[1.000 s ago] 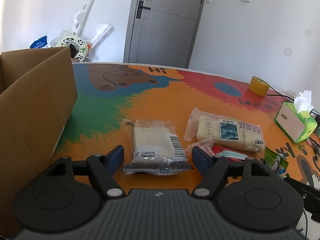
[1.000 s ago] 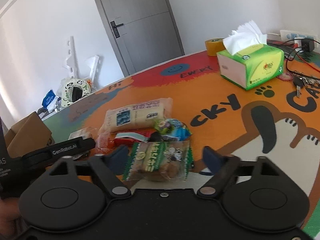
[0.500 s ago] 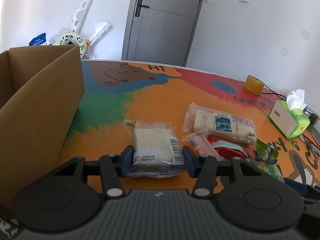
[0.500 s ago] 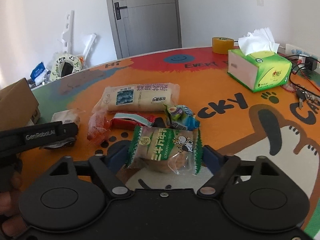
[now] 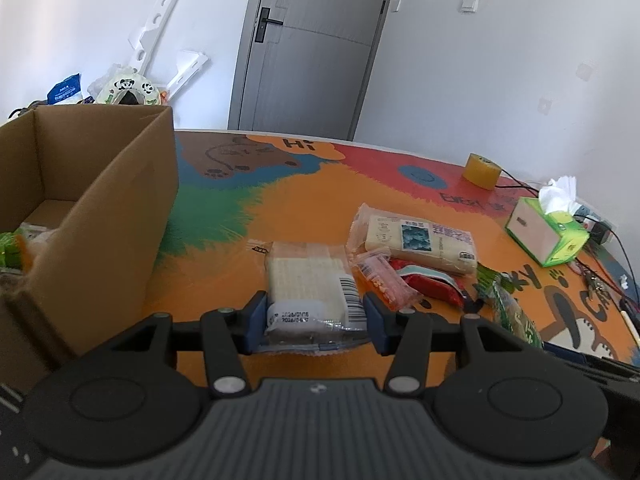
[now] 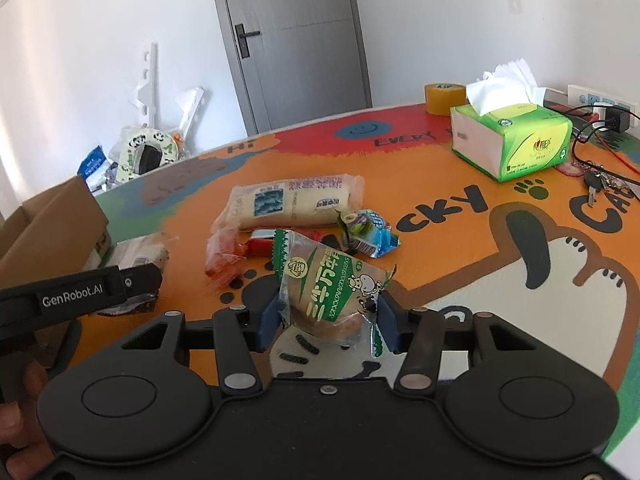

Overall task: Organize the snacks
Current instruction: 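Carry both packets into the cardboard box and open both grippers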

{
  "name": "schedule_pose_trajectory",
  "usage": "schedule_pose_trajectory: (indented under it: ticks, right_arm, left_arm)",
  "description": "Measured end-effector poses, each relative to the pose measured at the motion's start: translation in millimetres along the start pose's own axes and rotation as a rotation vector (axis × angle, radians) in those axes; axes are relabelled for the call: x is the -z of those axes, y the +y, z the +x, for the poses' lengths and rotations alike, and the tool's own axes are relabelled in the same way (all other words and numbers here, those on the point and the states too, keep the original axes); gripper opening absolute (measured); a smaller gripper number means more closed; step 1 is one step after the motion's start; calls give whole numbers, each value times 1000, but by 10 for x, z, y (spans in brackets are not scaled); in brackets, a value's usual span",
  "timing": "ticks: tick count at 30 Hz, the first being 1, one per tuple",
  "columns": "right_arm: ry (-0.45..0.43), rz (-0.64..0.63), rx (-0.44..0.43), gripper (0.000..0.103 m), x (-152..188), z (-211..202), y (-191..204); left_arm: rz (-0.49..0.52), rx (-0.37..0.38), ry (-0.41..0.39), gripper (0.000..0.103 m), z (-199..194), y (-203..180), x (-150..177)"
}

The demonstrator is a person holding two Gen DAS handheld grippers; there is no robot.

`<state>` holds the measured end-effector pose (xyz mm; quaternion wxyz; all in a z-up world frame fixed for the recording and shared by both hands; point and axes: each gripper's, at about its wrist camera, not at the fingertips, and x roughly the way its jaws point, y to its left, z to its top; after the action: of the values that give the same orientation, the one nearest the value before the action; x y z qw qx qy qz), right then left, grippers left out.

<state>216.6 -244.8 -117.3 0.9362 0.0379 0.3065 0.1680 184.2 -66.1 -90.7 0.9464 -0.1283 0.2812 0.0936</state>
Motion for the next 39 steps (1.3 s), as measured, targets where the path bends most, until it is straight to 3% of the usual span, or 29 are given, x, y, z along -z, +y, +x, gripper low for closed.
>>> schedule_pose_trajectory:
  ticks: [19, 39]
  right_arm:
    - [-148, 5, -77, 50, -180, -543, 261]
    - [-224, -55, -193, 50, -325, -751, 840]
  left_arm:
    - [14, 42, -143, 50, -657, 83, -166]
    - [-42, -1, -247, 50, -1141, 514, -311]
